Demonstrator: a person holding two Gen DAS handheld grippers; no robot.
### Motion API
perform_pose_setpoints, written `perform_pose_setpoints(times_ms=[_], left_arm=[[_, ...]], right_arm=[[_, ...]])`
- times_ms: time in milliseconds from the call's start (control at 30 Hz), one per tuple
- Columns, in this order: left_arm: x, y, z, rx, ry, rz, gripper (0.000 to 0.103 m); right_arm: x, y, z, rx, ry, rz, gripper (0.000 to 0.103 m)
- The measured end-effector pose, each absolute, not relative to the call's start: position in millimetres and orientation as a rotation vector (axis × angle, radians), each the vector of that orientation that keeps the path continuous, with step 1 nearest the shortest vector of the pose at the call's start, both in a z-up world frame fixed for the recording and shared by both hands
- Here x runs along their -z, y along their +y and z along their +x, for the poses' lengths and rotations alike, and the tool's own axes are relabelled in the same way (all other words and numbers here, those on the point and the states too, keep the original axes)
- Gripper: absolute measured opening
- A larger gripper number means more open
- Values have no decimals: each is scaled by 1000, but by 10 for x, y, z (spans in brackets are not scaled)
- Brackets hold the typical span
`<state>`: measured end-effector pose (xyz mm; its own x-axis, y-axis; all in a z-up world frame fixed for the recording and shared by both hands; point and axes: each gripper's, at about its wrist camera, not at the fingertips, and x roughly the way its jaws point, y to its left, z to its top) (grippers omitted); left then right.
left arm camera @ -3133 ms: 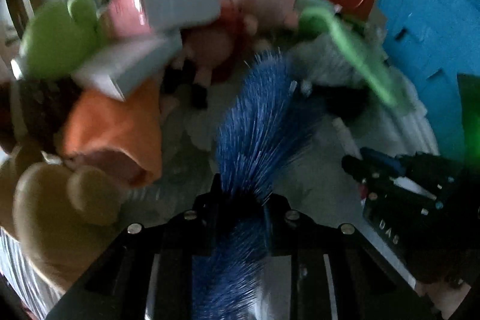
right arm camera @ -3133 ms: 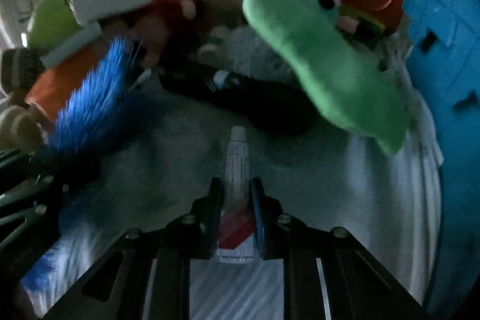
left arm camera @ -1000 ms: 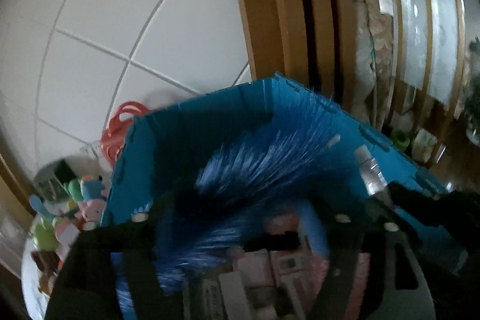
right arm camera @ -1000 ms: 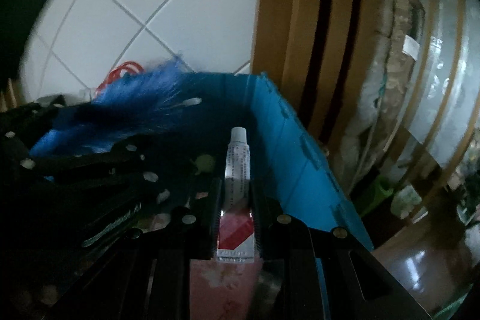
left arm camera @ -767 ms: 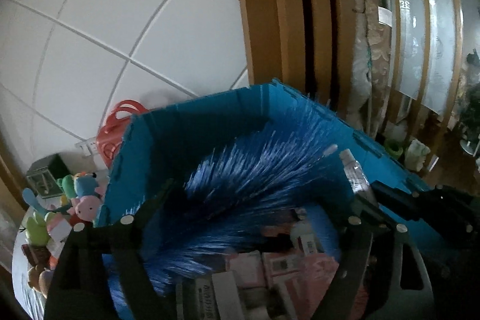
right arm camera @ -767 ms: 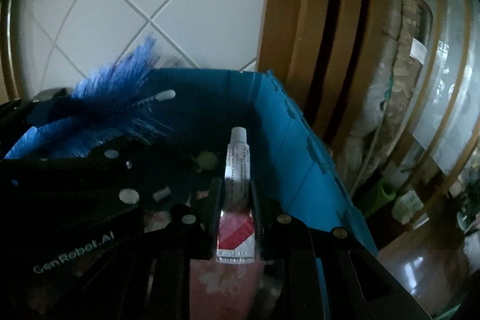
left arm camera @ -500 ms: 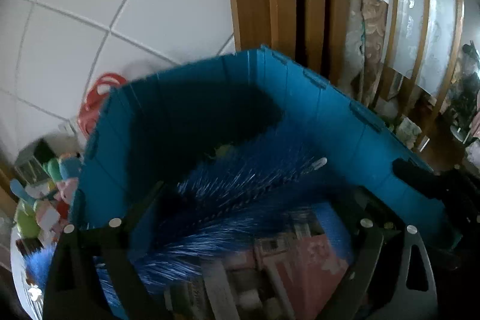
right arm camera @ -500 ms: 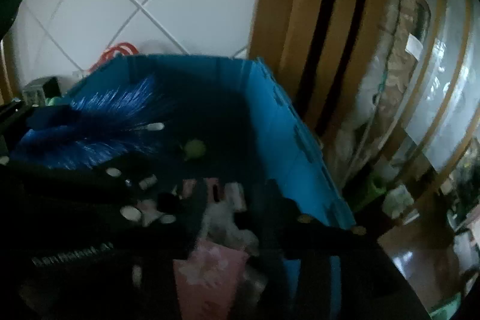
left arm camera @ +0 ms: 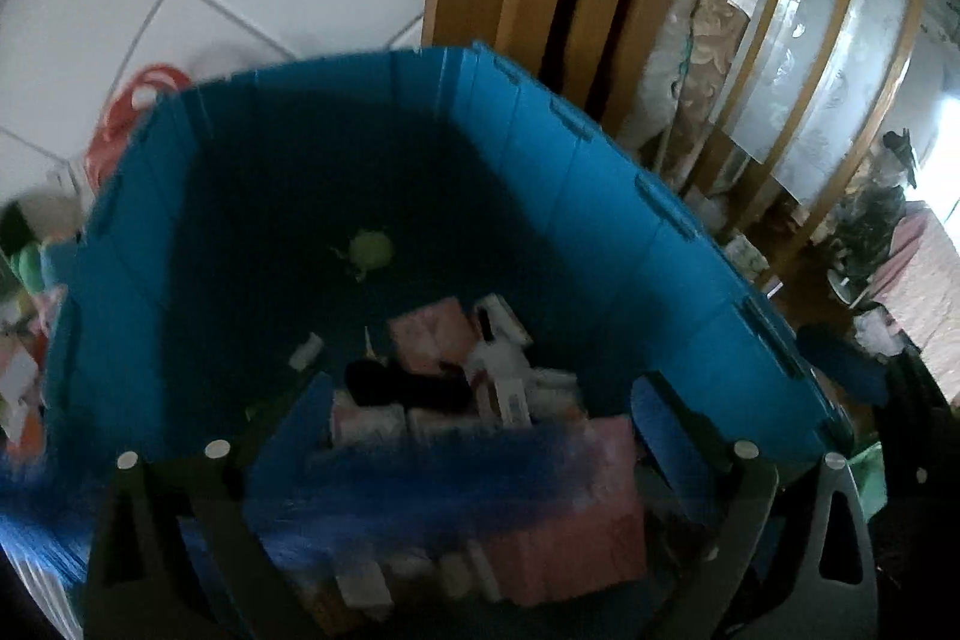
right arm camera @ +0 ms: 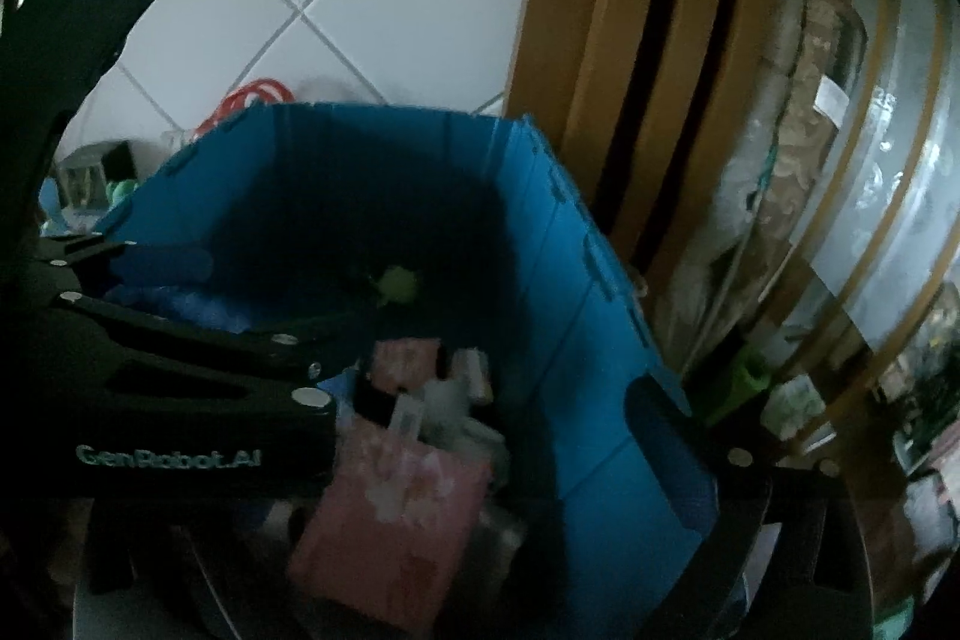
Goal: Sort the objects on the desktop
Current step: 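Carry the blue brush and ointment tube into the blue crate and release both, then move both tools back over the pile on the bed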
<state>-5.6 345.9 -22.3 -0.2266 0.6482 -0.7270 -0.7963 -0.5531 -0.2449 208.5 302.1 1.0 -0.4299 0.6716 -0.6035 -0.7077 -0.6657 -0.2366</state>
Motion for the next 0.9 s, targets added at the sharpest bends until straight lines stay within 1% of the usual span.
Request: perform_pose_setpoints(times_ms=[200, 333, 700, 900], left_arm=[[246, 3284, 21, -1954, 217, -1006, 101], [230, 3195, 95, -2014, 256, -977, 101], [198, 2919, 195, -2091, 248, -951, 101], [49, 2598, 410, -2201, 273, -833, 101]], right_arm=[[62, 2984, 2122, -2138, 63, -889, 103], [44, 2984, 2153, -2139, 68, -875, 103], [72, 2832, 2190, -2169, 51, -887, 103], [156, 2692, 2221, -2188, 23, -933, 103]])
